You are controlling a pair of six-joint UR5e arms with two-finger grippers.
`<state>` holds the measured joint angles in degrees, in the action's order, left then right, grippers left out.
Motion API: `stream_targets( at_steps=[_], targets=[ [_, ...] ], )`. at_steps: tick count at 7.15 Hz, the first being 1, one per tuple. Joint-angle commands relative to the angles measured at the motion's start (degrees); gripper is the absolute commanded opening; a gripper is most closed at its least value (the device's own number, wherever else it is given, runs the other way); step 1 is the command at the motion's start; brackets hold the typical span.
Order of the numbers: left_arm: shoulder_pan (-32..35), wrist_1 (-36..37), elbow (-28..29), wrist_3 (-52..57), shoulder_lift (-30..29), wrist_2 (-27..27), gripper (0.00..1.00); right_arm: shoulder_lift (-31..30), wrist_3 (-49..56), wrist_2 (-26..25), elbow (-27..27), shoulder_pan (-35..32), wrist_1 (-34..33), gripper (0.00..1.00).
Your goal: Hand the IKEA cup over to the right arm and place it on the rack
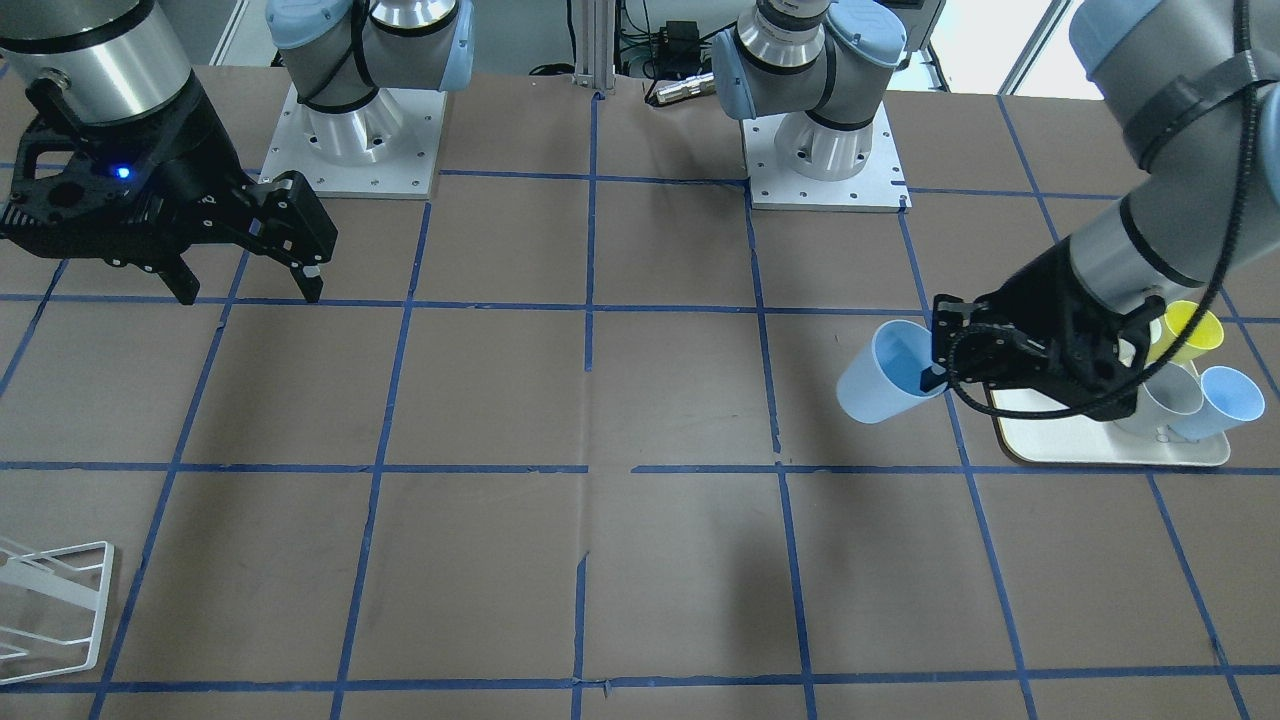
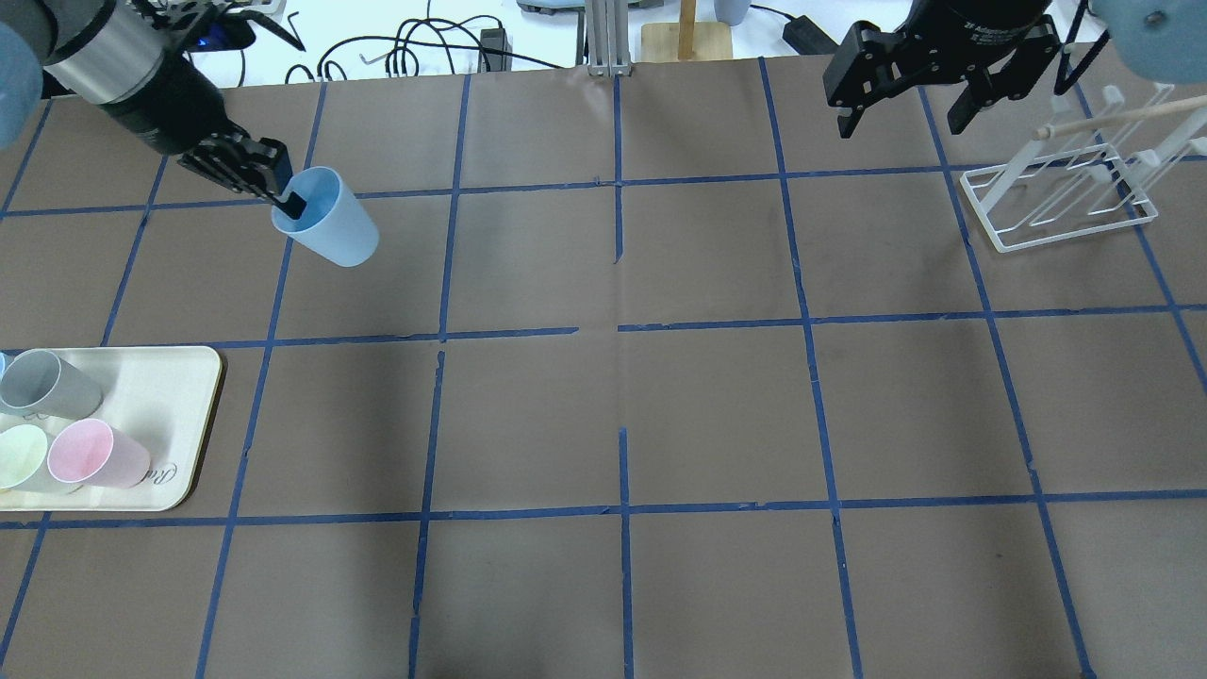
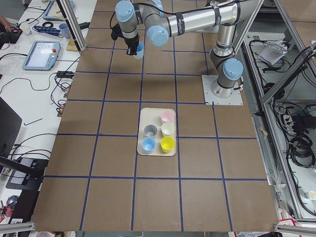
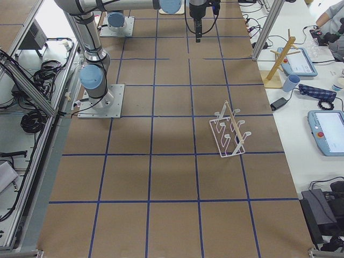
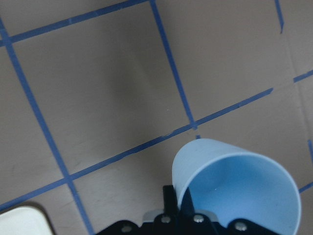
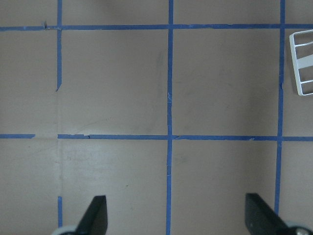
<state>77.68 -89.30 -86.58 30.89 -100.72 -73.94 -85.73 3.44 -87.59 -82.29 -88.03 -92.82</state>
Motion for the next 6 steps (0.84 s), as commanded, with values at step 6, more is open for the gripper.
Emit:
stream_targets(
  at_steps=[6],
  targets=[
    [13.64, 2.28, -11.13, -19.46, 10.53, 31.67, 0.00, -0.14, 23.14, 4.26, -0.07, 9.34, 1.06, 1.00]
  ],
)
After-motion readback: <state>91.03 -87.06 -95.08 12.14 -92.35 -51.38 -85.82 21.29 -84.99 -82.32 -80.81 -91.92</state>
